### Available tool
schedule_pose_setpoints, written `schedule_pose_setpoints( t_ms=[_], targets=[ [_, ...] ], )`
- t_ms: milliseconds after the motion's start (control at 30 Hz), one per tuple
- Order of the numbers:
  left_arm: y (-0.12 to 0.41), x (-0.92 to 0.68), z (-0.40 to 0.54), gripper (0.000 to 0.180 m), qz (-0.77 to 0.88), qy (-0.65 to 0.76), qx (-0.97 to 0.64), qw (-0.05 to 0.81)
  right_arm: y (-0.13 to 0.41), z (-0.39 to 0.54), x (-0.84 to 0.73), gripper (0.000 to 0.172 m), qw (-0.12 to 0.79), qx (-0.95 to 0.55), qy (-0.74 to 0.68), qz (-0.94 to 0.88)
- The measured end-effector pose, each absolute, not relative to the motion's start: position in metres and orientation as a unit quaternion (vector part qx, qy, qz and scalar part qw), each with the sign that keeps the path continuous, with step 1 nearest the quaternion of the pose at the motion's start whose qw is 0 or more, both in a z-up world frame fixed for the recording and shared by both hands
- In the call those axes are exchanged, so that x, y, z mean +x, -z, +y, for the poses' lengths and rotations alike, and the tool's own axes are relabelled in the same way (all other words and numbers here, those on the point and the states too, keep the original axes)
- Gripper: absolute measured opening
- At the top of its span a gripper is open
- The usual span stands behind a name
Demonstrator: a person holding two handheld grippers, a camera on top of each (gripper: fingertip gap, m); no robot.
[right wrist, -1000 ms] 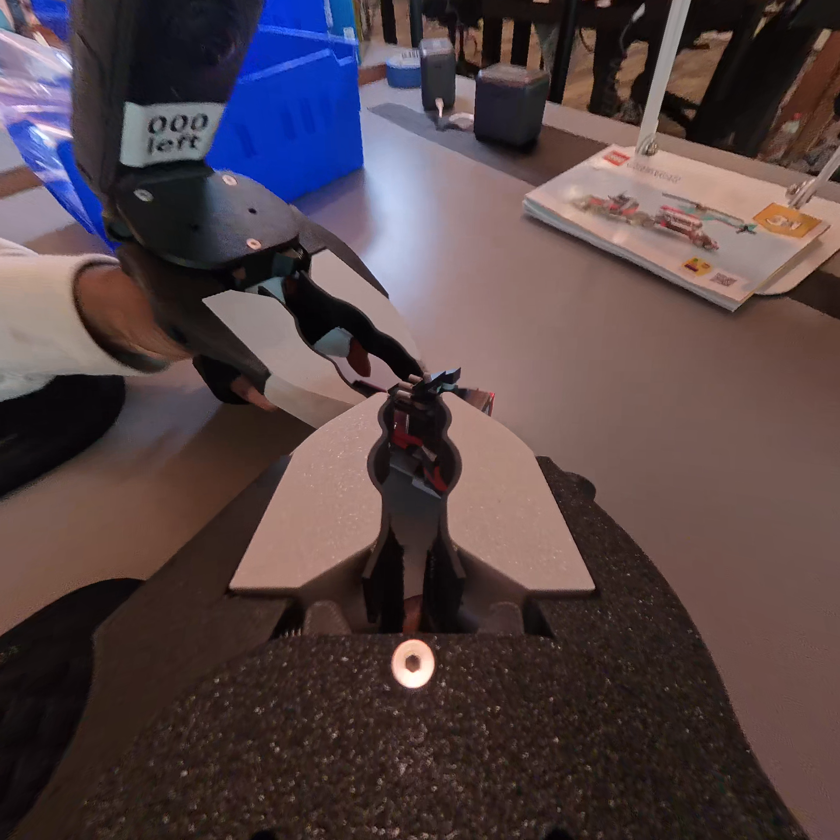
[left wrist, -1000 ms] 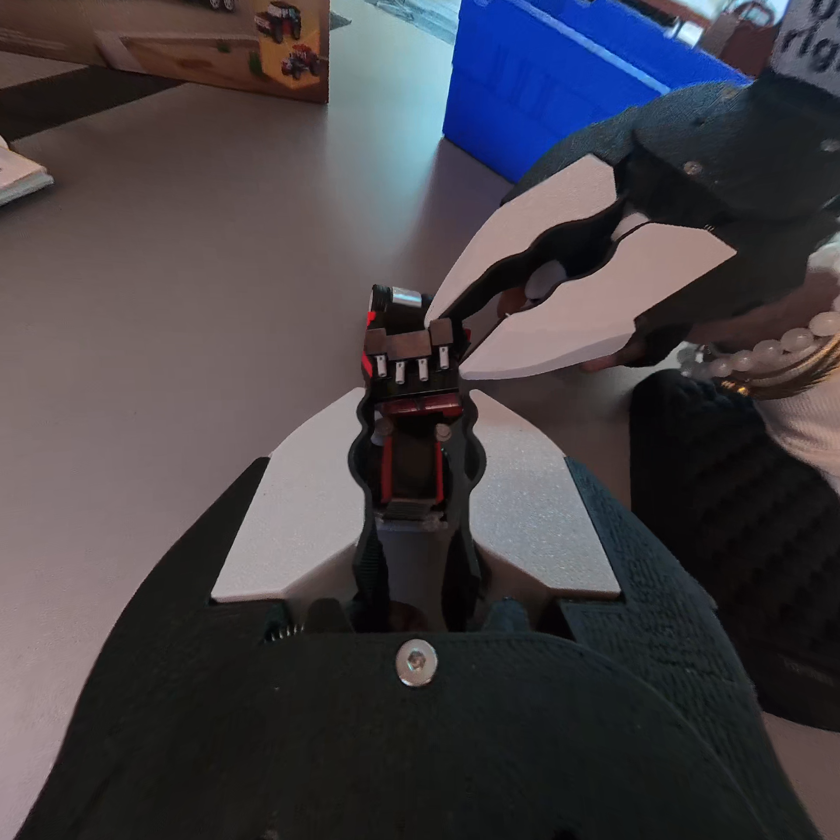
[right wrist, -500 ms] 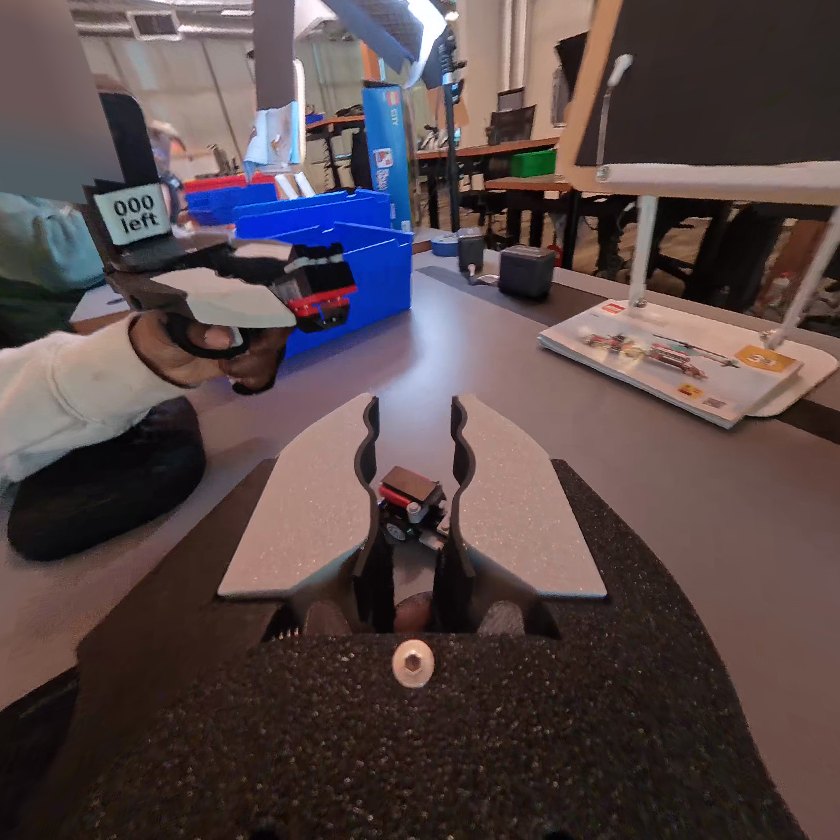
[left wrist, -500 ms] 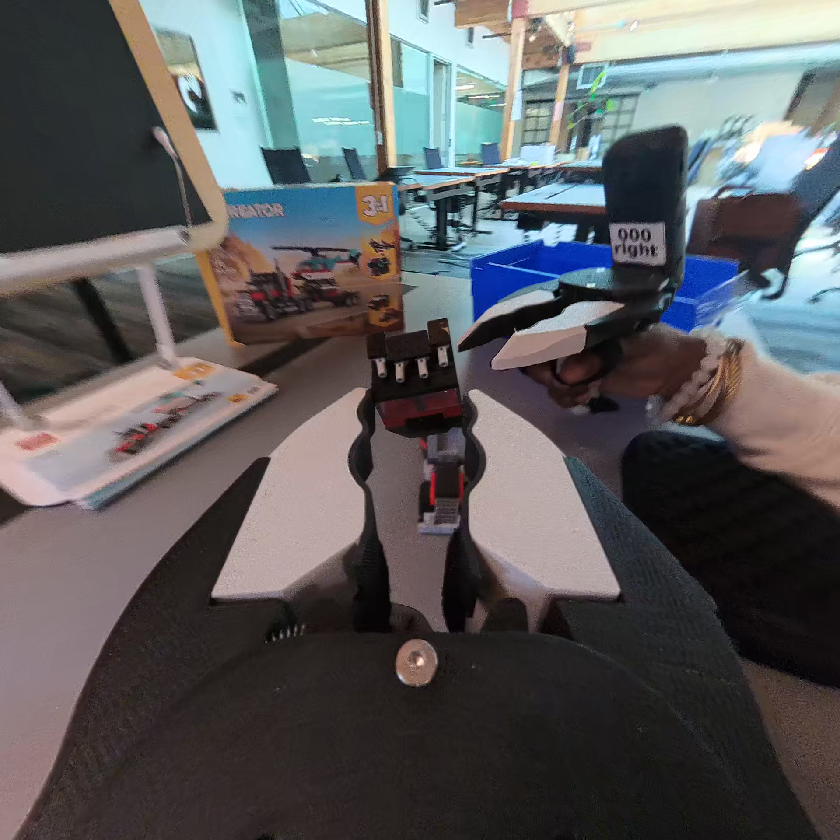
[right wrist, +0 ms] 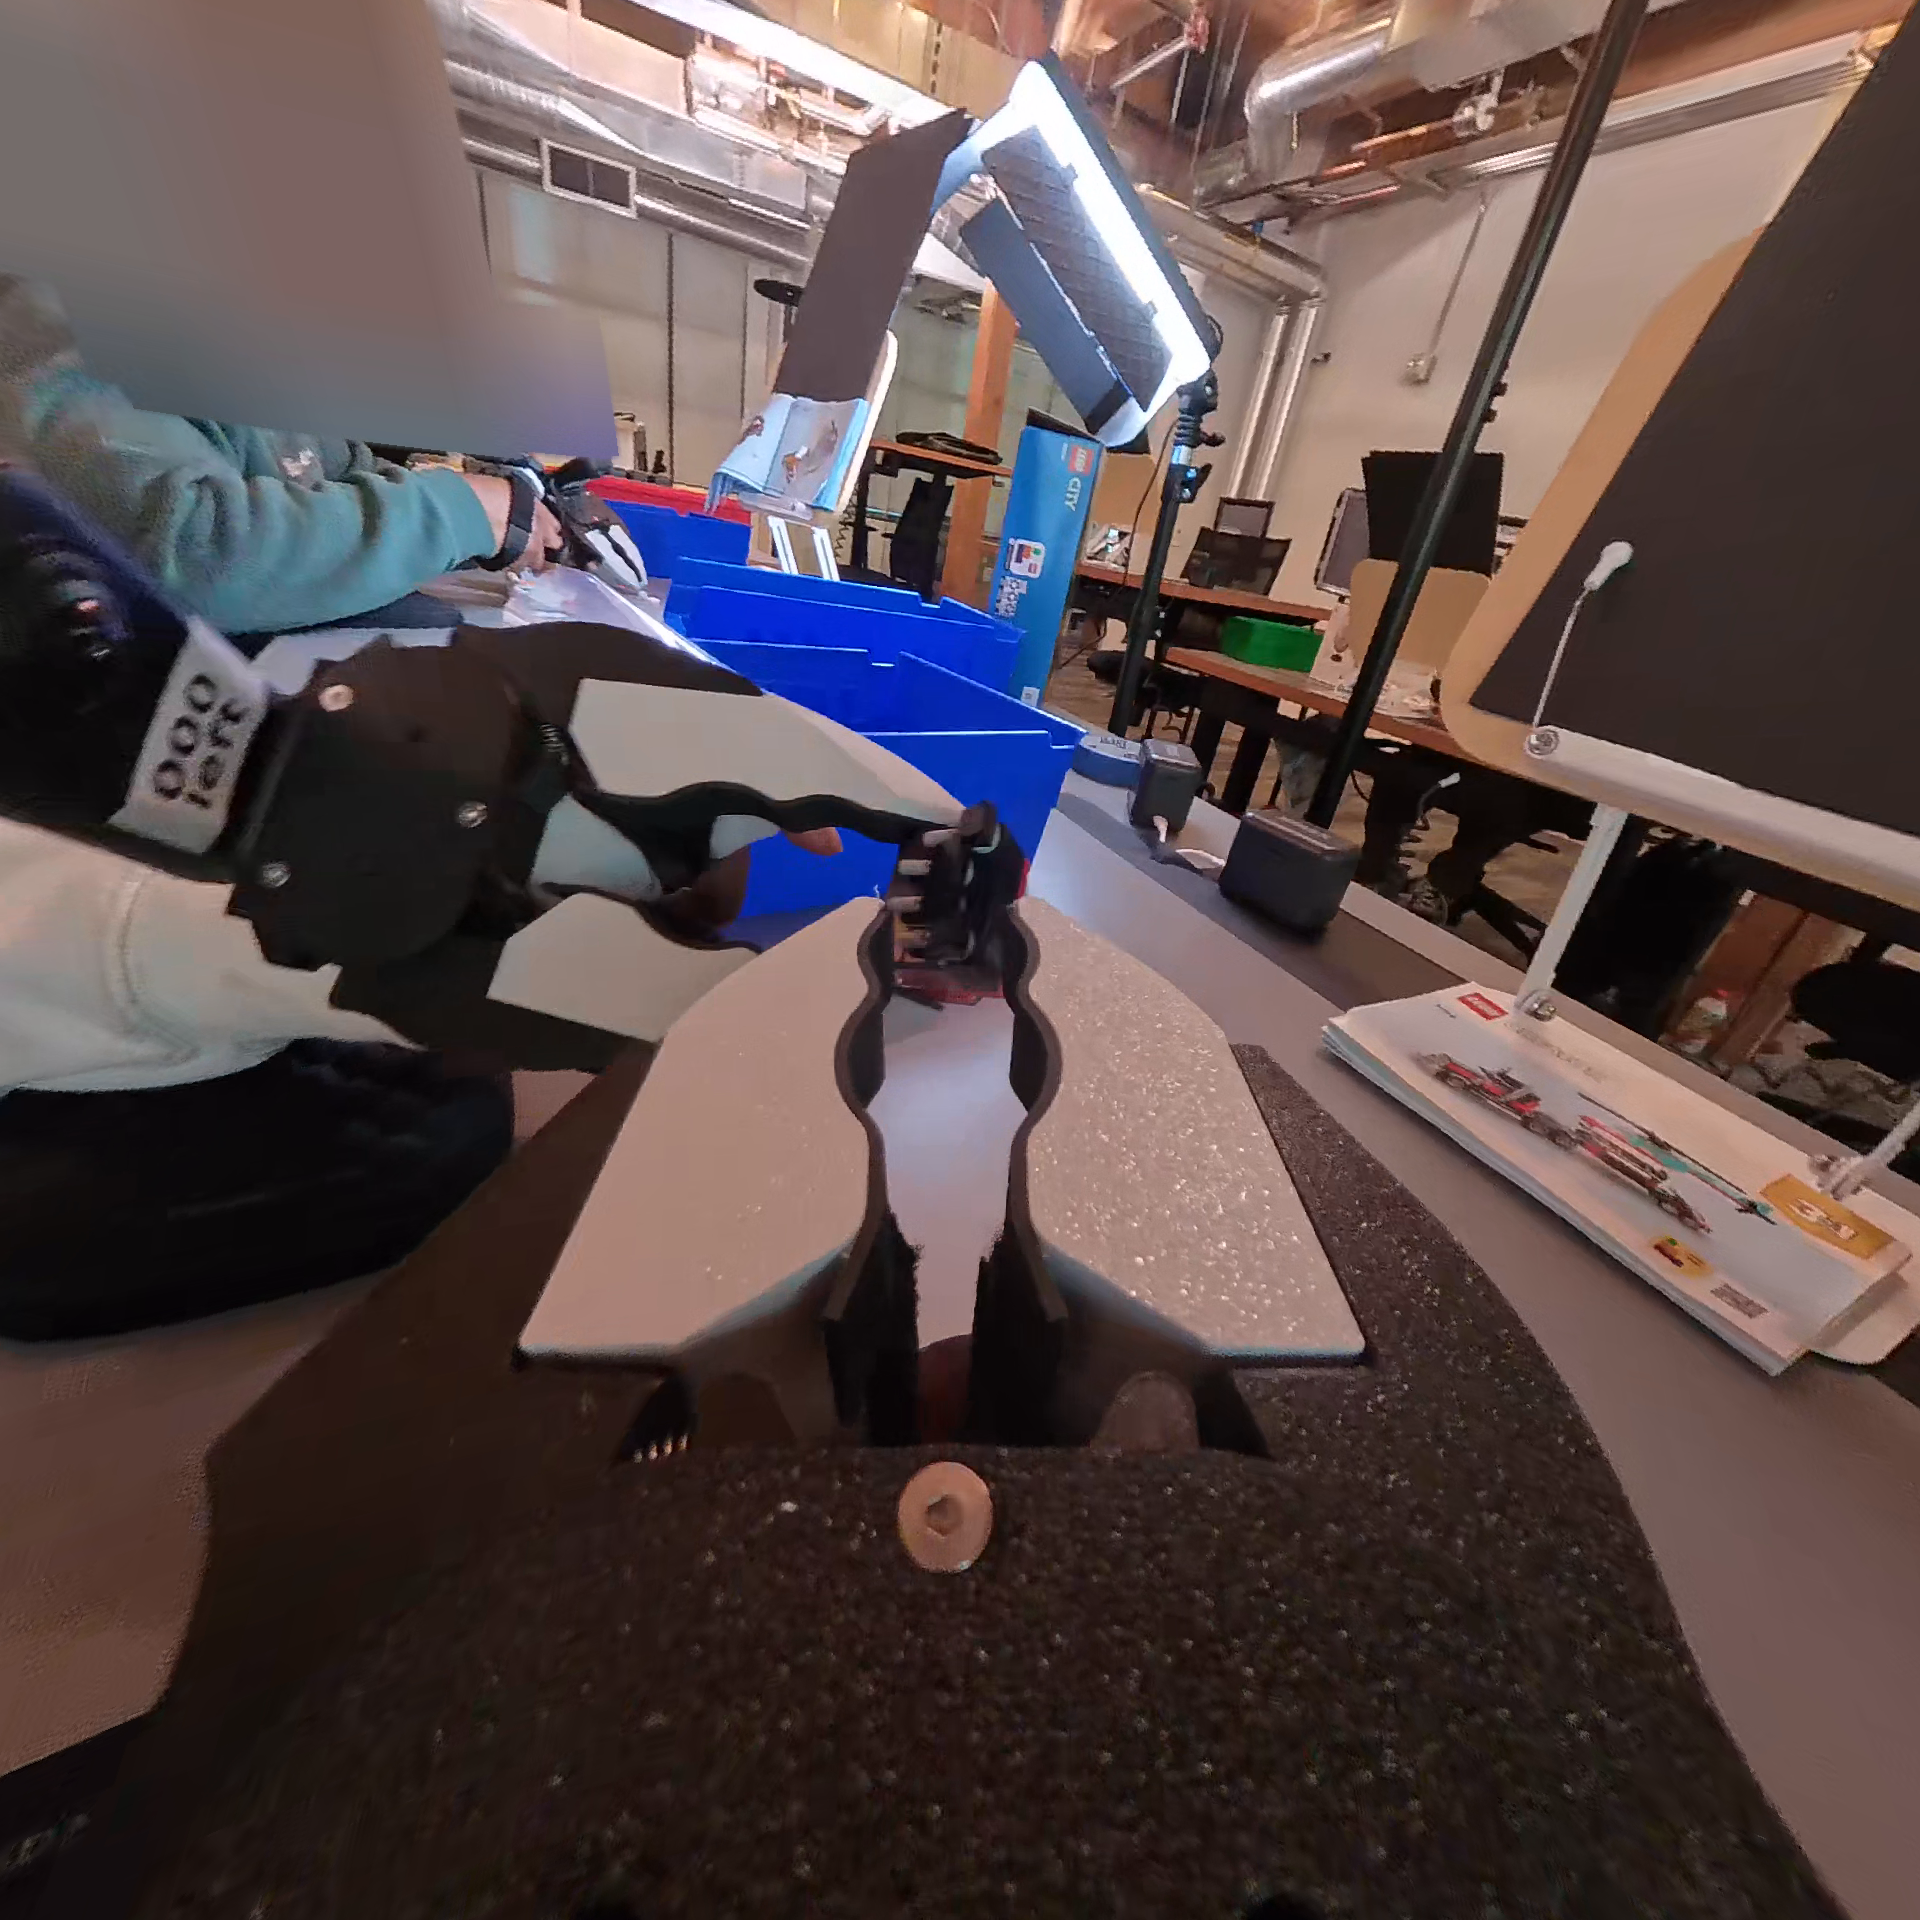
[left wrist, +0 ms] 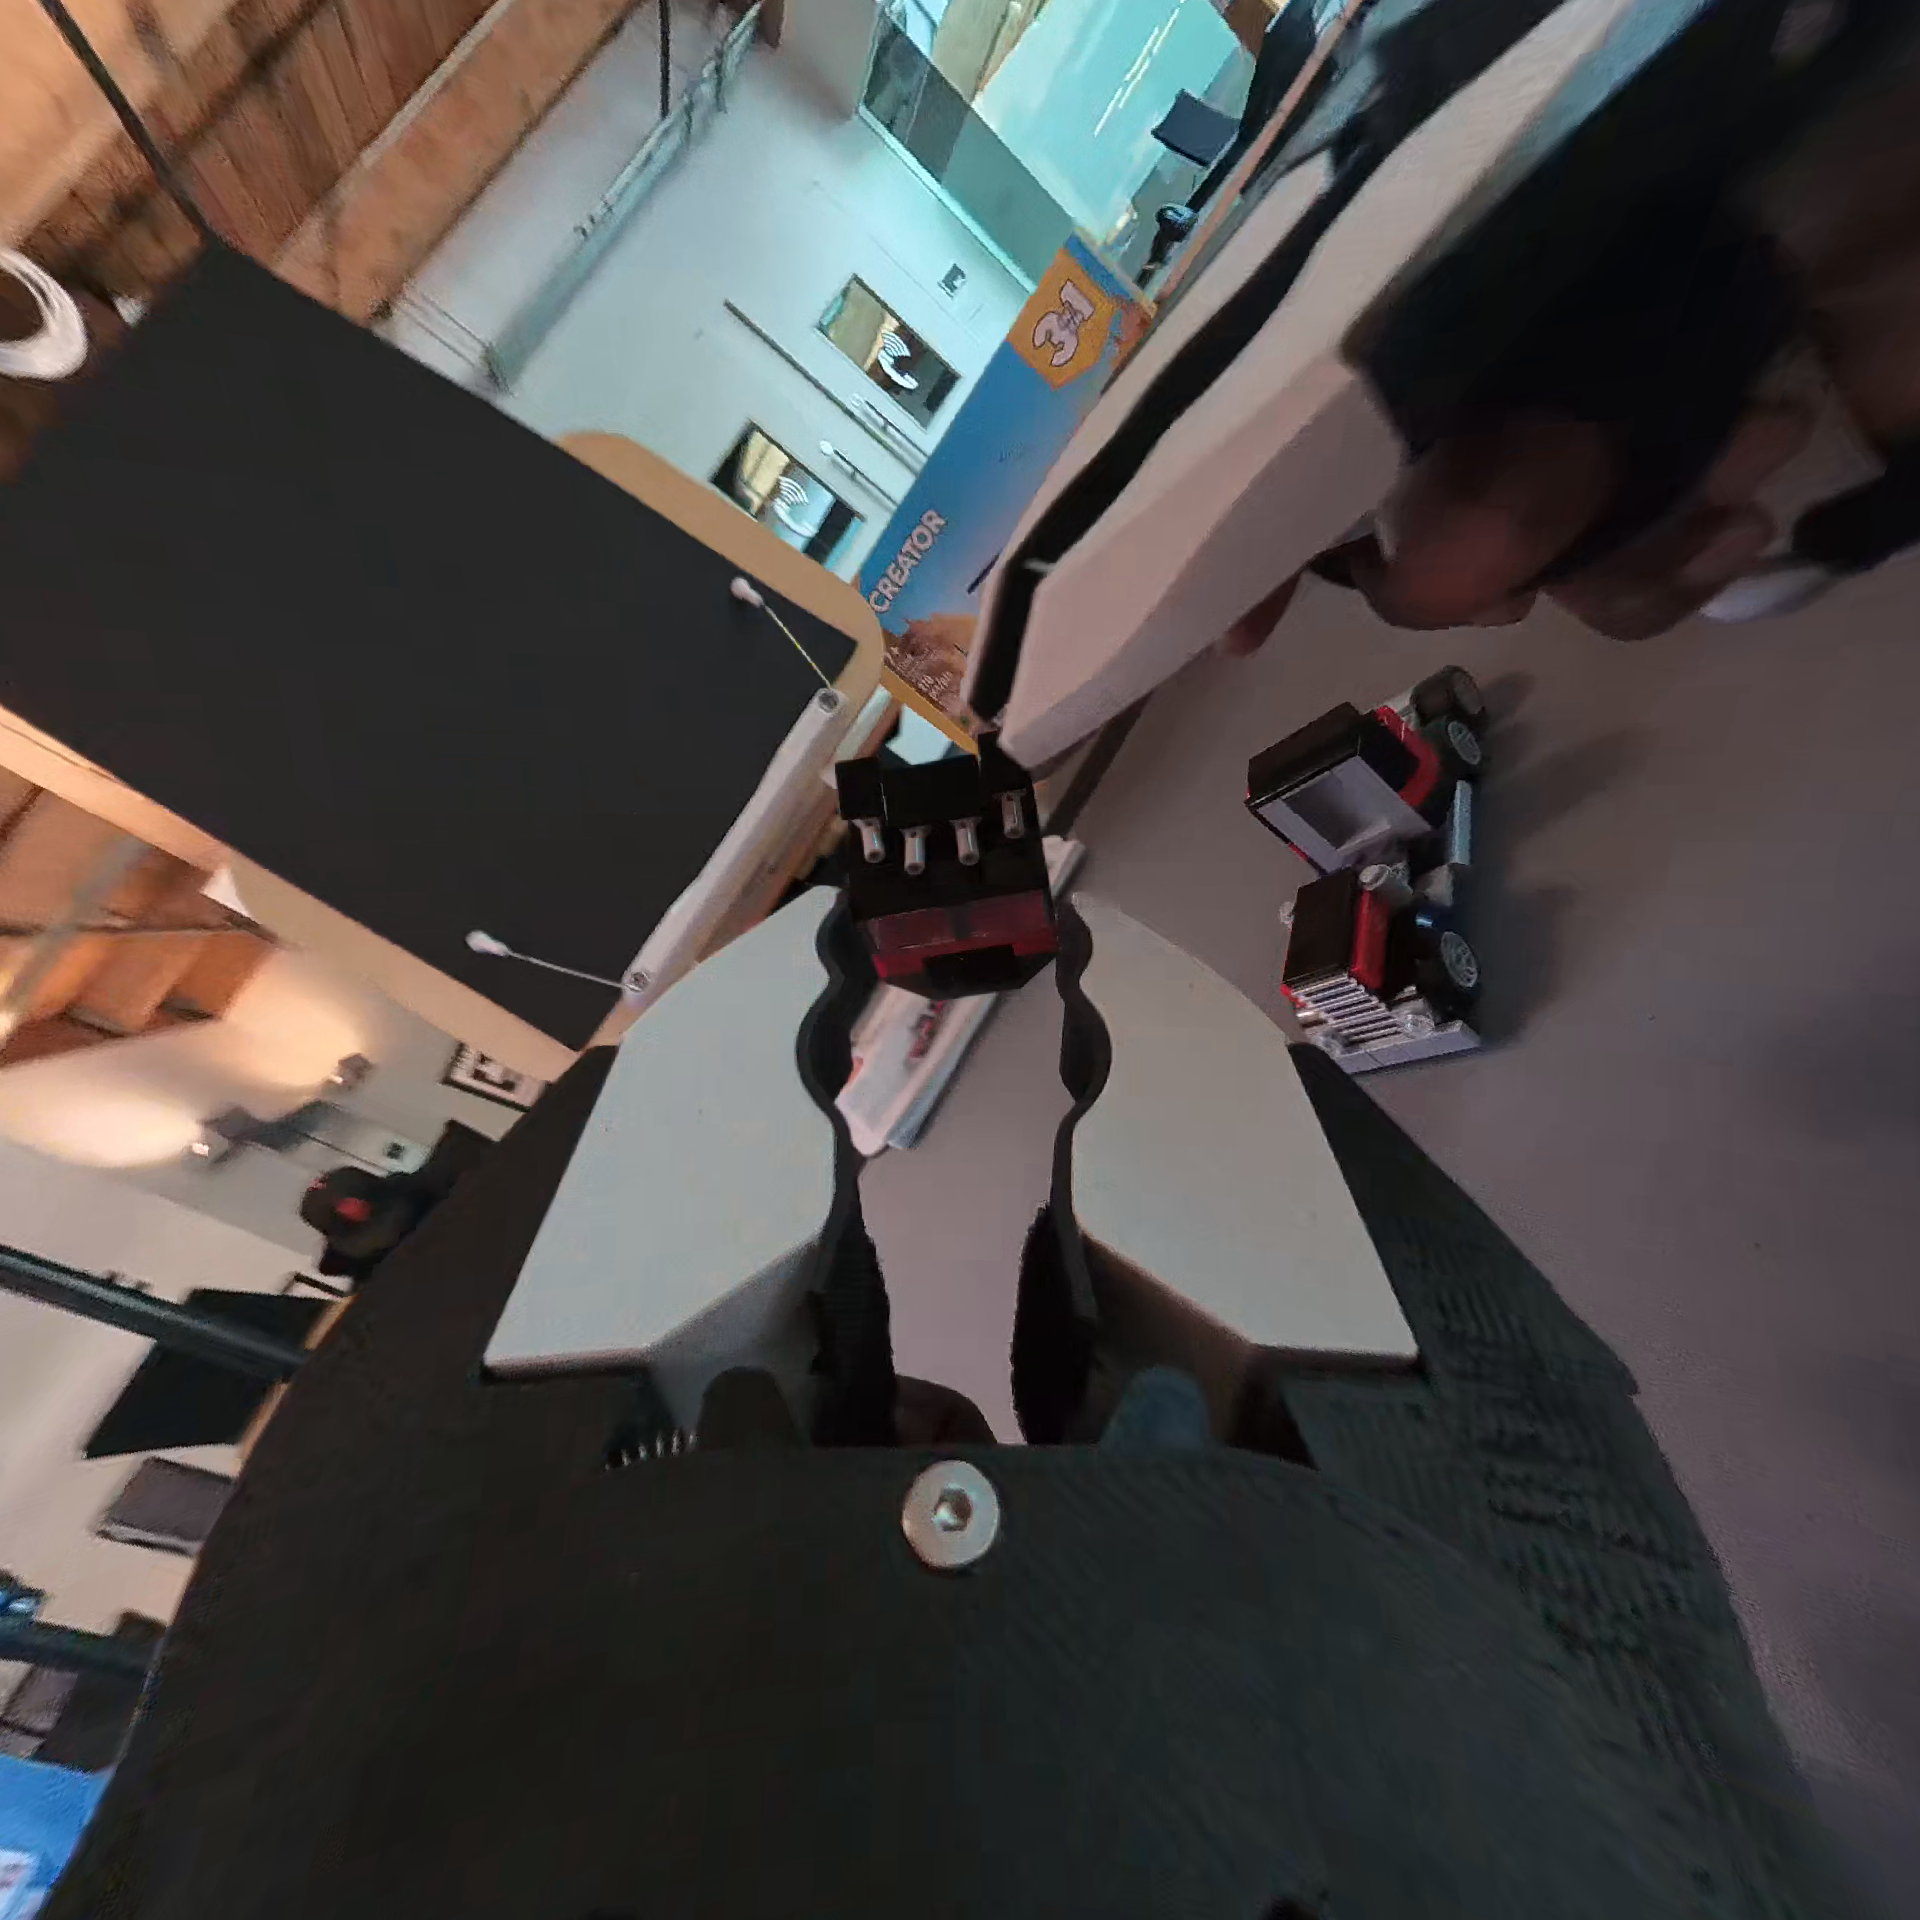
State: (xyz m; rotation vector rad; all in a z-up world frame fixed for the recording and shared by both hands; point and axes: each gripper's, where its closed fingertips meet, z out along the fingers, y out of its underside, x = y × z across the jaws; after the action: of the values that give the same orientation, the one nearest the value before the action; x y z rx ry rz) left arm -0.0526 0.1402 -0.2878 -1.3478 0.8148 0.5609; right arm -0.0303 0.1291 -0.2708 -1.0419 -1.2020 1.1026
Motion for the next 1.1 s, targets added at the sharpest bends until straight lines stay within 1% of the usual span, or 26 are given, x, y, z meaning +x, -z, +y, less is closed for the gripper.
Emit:
schedule_pose_setpoints(
  t_ms=[100, 200, 333, 533, 567, 667, 700, 767, 800, 900, 967, 1100],
  targets=[
    [0.287, -0.046, 0.139, 0.037, 0.372, -0.274, -0.581, 0.67, 0.272, 0.131, -0.029, 0.016, 0.569, -0.447, -0.46, -0.514],
    [0.287, -0.048, 0.139, 0.037, 0.377, -0.303, -0.571, 0.663, 0.275, 0.132, -0.029, 0.009, 0.579, -0.446, -0.431, -0.529],
    [0.288, -0.049, 0.14, 0.037, 0.378, -0.311, -0.572, 0.658, 0.279, 0.132, -0.032, 0.008, 0.6, -0.438, -0.381, -0.551],
    [0.283, -0.046, 0.138, 0.037, 0.373, -0.316, -0.555, 0.673, 0.273, 0.128, -0.029, 0.007, 0.622, -0.415, -0.359, -0.558],
    [0.281, -0.045, 0.137, 0.038, 0.372, -0.312, -0.55, 0.68, 0.271, 0.127, -0.029, 0.007, 0.627, -0.407, -0.357, -0.561],
    [0.277, -0.041, 0.135, 0.05, 0.363, -0.291, -0.548, 0.695, 0.271, 0.121, -0.03, 0.006, 0.634, -0.388, -0.346, -0.572],
    [0.277, -0.041, 0.135, 0.051, 0.361, -0.284, -0.552, 0.695, 0.27, 0.118, -0.03, 0.006, 0.635, -0.38, -0.347, -0.577],
    [0.278, -0.043, 0.136, 0.048, 0.358, -0.281, -0.559, 0.693, 0.271, 0.112, -0.032, 0.006, 0.634, -0.368, -0.348, -0.584],
    [0.279, -0.043, 0.136, 0.042, 0.36, -0.28, -0.56, 0.692, 0.27, 0.111, -0.032, 0.006, 0.637, -0.365, -0.346, -0.584],
    [0.277, -0.042, 0.134, 0.041, 0.359, -0.274, -0.558, 0.696, 0.267, 0.109, -0.031, 0.006, 0.649, -0.353, -0.334, -0.585],
    [0.277, -0.042, 0.134, 0.041, 0.353, -0.271, -0.567, 0.693, 0.267, 0.11, -0.032, 0.006, 0.671, -0.339, -0.287, -0.594],
    [0.278, -0.047, 0.136, 0.04, 0.343, -0.287, -0.579, 0.682, 0.268, 0.109, -0.034, 0.006, 0.718, -0.294, -0.147, -0.614]
  ],
)
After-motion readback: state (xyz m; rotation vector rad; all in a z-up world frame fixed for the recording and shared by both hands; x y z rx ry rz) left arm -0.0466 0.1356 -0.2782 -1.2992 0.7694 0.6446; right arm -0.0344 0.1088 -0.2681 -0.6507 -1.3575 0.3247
